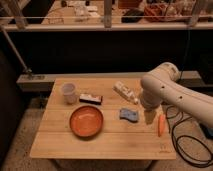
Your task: Pick up the ceramic bowl
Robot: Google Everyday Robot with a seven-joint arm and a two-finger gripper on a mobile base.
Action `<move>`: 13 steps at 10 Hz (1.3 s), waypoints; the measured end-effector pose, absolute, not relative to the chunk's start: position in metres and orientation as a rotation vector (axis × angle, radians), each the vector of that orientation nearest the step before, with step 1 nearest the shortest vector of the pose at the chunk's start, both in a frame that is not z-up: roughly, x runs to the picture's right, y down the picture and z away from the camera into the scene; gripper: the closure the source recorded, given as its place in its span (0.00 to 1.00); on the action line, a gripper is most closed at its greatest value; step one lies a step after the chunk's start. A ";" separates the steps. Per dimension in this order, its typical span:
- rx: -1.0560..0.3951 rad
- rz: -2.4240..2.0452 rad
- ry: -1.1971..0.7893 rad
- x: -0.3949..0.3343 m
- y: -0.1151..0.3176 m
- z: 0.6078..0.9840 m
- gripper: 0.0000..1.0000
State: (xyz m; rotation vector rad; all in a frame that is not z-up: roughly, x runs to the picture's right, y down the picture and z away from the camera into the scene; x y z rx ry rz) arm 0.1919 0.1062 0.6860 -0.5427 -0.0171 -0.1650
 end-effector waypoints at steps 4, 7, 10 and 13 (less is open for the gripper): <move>-0.529 -0.251 -0.041 0.167 0.110 0.683 0.20; -0.520 -0.299 -0.056 0.151 0.111 0.682 0.20; -0.506 -0.377 -0.083 0.133 0.113 0.681 0.20; -0.495 -0.441 -0.108 0.119 0.113 0.681 0.20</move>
